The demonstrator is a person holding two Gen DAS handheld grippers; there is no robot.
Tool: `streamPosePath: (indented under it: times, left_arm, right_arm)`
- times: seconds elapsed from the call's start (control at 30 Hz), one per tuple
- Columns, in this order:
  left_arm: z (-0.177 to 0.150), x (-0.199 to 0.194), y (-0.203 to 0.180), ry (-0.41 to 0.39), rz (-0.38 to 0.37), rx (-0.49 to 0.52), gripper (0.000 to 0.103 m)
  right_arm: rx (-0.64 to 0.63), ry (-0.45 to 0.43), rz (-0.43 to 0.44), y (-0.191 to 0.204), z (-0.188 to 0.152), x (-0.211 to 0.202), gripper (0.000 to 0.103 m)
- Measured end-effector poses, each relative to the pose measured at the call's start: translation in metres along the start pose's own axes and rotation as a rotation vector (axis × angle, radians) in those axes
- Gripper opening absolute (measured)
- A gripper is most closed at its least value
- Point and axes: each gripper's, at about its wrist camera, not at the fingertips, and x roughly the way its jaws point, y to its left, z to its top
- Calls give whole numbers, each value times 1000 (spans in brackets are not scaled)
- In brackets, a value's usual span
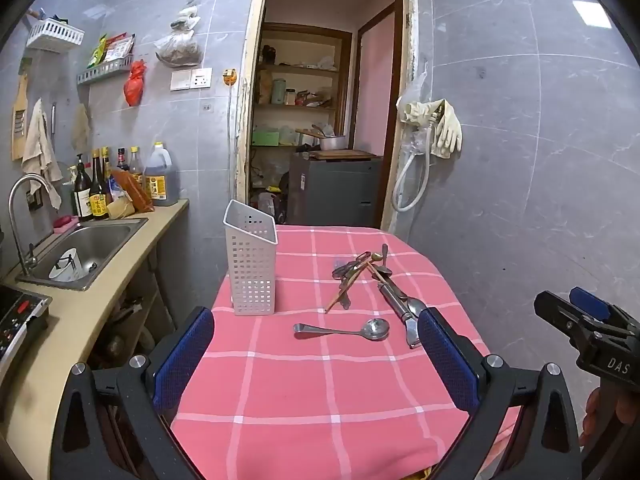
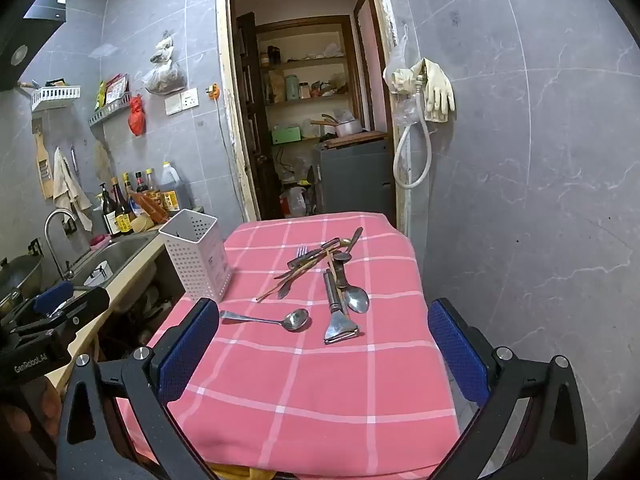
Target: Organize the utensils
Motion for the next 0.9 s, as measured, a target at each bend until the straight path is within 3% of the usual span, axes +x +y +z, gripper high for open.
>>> streamPosePath:
  times: [0.9]
  left_arm:
    - [0, 1, 1, 17, 0, -4, 102]
  right_arm:
    - [4, 3, 2, 0, 0, 2, 102]
